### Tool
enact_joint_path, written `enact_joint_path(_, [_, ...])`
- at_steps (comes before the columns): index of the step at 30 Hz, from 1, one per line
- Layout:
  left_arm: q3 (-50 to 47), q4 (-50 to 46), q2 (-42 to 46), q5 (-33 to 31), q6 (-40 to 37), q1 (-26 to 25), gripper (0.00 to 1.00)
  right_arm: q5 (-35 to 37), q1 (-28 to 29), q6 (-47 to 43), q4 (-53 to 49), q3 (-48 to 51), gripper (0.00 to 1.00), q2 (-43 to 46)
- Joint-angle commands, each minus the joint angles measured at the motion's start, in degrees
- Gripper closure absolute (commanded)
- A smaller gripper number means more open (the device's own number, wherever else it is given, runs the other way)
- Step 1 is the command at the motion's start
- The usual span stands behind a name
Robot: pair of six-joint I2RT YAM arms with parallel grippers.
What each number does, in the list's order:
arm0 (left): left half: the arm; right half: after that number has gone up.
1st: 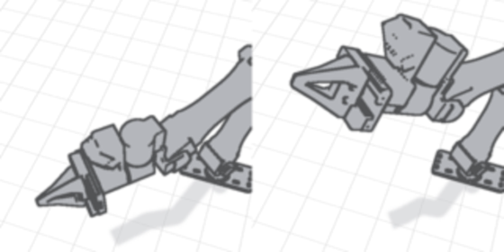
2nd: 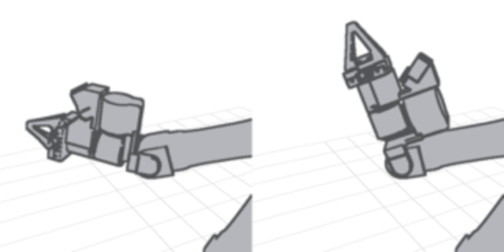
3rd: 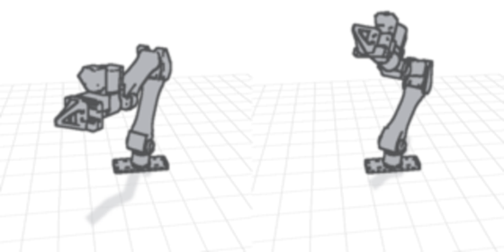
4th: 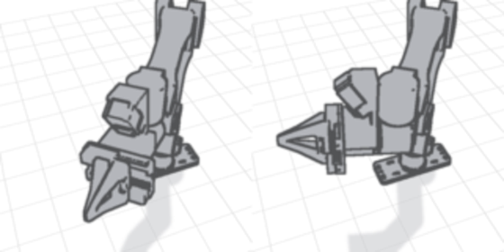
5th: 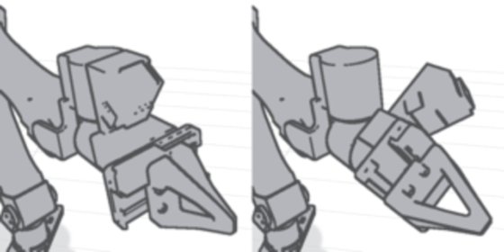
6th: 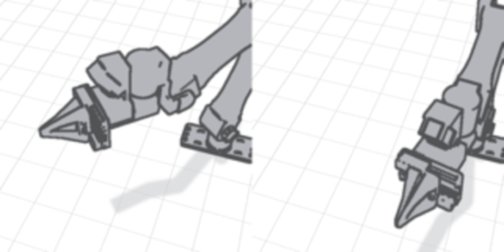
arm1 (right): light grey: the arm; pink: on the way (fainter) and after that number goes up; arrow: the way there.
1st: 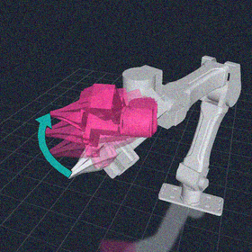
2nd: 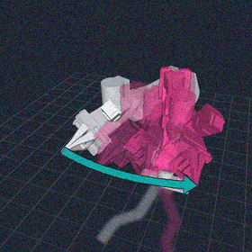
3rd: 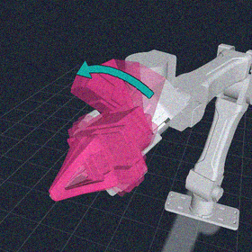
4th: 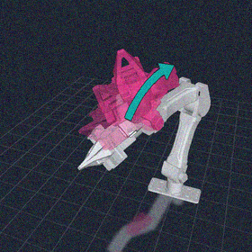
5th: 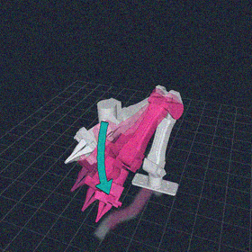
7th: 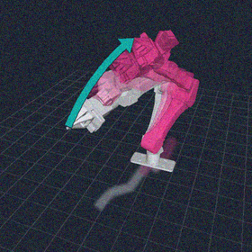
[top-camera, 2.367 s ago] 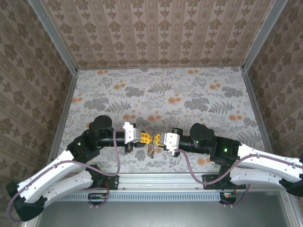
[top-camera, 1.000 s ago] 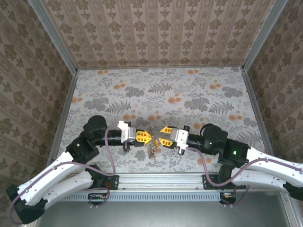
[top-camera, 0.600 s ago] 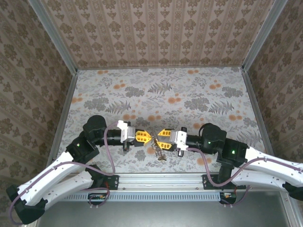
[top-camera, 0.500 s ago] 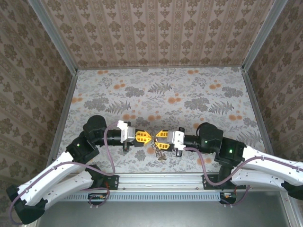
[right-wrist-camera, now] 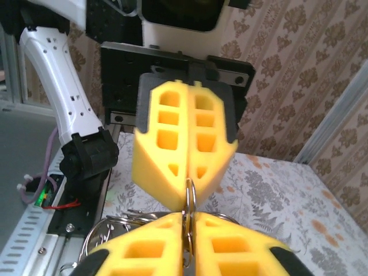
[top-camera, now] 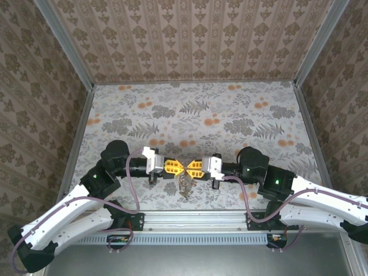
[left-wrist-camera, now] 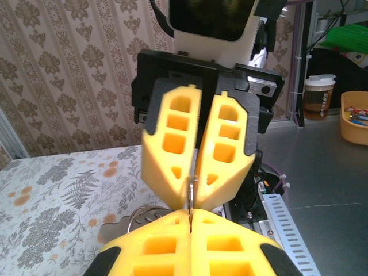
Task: Put the keys on the keyring
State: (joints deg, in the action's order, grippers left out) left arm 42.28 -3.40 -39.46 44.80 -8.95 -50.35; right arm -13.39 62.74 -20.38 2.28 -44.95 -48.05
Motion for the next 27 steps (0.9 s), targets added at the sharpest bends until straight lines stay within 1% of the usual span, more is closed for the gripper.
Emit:
enact_joint_path(1, [-0.2, 2.7, 0.8, 1.7, 0.7, 0.2, 1.00, -1.6, -0.5, 0.3, 1.2, -2.4, 1.00, -1.3])
enact_joint_path(4, [0.5, 0.3, 0.7, 0.2, -0.1, 0.2, 1.00, -0.3, -0.6, -0.5, -0.3, -3.1, 1.00, -1.6])
enact_joint_path(6, [2.9, -5.9, 0.6, -4.2, -2.5, 0.1, 1.00, 2.3, -0.6, -1.5, -2.6, -4.2, 1.00, -1.8])
enact_joint_path(7, [4.6, -10.2, 0.3, -6.4, -4.3, -0.1, 0.98, 4.0, -0.6, -2.3, -4.6, -5.3, 1.00, -2.1])
enact_joint_path(9, [7.6, -17.3, -0.9, -11.4, -7.2, -1.0, 0.82, 6.8, -0.6, -3.8, -8.7, -7.4, 1.00, -3.1])
enact_joint_path(10, [9.3, -21.0, -1.7, -13.7, -8.8, -1.9, 0.76, 7.8, -0.6, -4.4, -10.5, -8.4, 1.00, -3.8])
enact_joint_path(11, [10.5, -23.5, -2.6, -15.8, -10.0, -2.8, 0.74, 9.1, -0.5, -5.0, -12.5, -9.5, 1.00, -4.6])
enact_joint_path(13, [13.0, -27.3, -4.5, -20.6, -12.3, -5.3, 0.72, 10.6, -0.6, -6.0, -15.9, -11.9, 1.00, -6.1])
enact_joint_path(16, [14.4, -28.0, -5.8, -24.3, -13.6, -7.4, 0.71, 11.1, -0.6, -6.7, -17.7, -13.2, 1.00, -7.2])
enact_joint_path(21, [14.4, -26.8, -6.9, -24.7, -14.4, -7.8, 0.74, 9.2, -0.5, -7.1, -19.2, -14.3, 1.00, -8.1])
enact_joint_path(22, [14.8, -27.0, -7.4, -24.7, -14.6, -7.8, 0.76, 8.8, -0.5, -7.2, -19.5, -14.5, 1.00, -8.3])
enact_joint_path(23, [15.0, -27.3, -7.8, -24.6, -14.7, -7.9, 0.81, 8.7, -0.5, -7.2, -19.8, -14.7, 1.00, -8.4])
enact_joint_path(25, [15.3, -27.4, -8.3, -24.3, -14.9, -7.8, 0.95, 8.8, -0.6, -7.1, -19.9, -14.7, 1.00, -8.4])
enact_joint_path(26, [15.3, -27.4, -8.3, -24.3, -14.9, -7.9, 0.99, 8.8, -0.5, -7.2, -19.9, -14.7, 1.00, -8.4])
enact_joint_path(27, [15.0, -27.0, -8.1, -24.2, -14.8, -8.0, 1.00, 8.7, -0.5, -7.3, -19.9, -14.6, 1.00, -8.3])
